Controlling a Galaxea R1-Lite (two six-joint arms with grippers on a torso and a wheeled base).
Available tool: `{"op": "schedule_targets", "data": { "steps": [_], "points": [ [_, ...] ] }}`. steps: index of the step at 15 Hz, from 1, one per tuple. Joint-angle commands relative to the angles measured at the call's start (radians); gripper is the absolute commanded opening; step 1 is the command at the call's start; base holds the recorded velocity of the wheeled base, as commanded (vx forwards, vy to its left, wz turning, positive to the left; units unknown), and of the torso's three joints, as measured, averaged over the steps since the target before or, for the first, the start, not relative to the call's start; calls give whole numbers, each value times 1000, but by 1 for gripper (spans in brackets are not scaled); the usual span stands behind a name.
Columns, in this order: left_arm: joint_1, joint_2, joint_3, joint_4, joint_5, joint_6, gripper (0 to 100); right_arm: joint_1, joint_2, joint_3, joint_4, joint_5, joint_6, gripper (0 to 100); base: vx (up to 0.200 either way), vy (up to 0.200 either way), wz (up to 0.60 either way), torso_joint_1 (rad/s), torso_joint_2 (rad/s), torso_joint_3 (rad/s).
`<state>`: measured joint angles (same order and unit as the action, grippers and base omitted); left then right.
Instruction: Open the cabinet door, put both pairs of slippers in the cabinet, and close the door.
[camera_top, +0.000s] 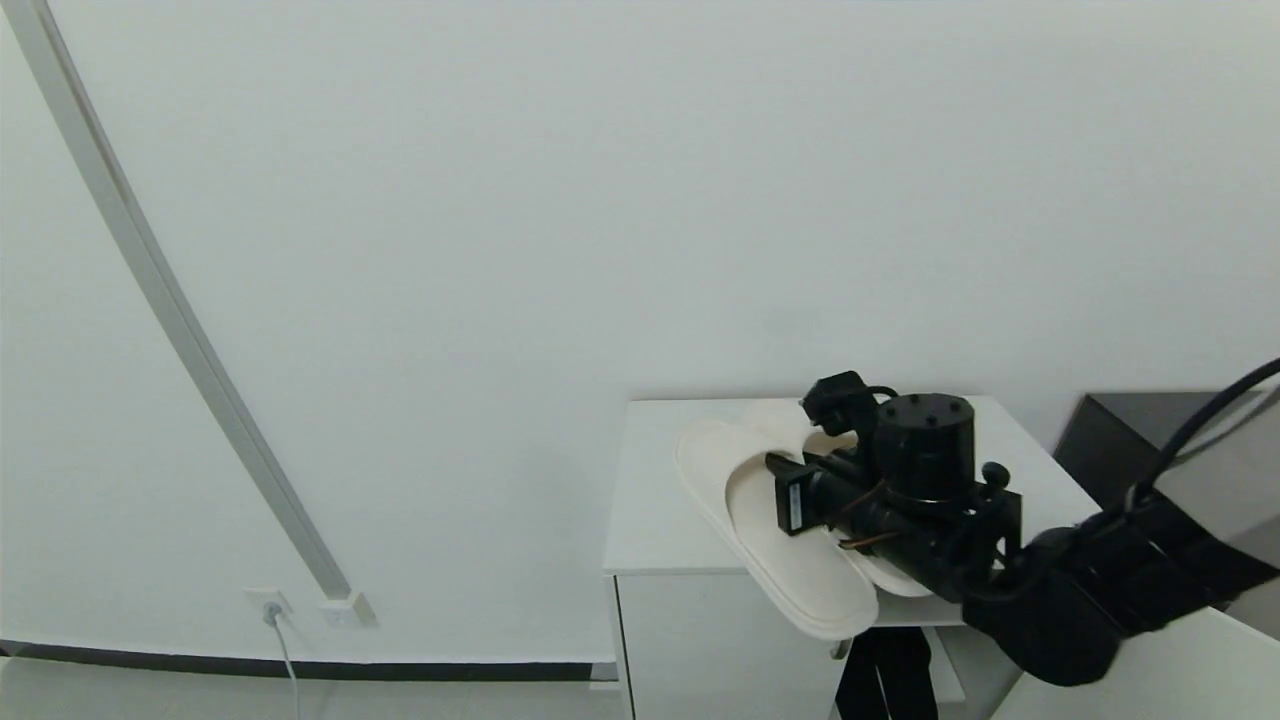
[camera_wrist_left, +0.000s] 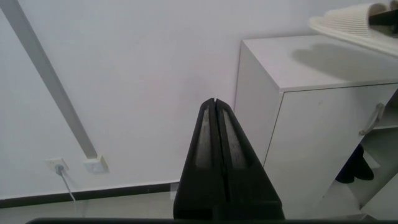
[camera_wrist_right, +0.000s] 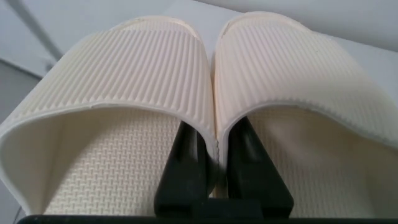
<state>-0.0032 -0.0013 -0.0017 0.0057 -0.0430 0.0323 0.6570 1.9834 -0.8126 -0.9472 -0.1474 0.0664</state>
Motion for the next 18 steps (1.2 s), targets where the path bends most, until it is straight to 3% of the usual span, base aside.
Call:
{"op": "schedule_targets", "data": {
  "steps": [1,9,14,18],
  "points": [
    [0,1,0,0,0,0,0,7,-147,131,-28,74,-13,0,0,0,0,0,0,0],
    [0,1,0,0,0,-2,0,88,-175,184,-25,92,-53,0,0,0,0,0,0,0],
    [0,1,0,0,0,-2,0,72,-204,213,-19,91,-53,0,0,0,0,0,0,0],
    [0,1,0,0,0,-2,0,47,-271,213,67,120,-53,0,-200,0,0,10,4,1]
  ]
}}
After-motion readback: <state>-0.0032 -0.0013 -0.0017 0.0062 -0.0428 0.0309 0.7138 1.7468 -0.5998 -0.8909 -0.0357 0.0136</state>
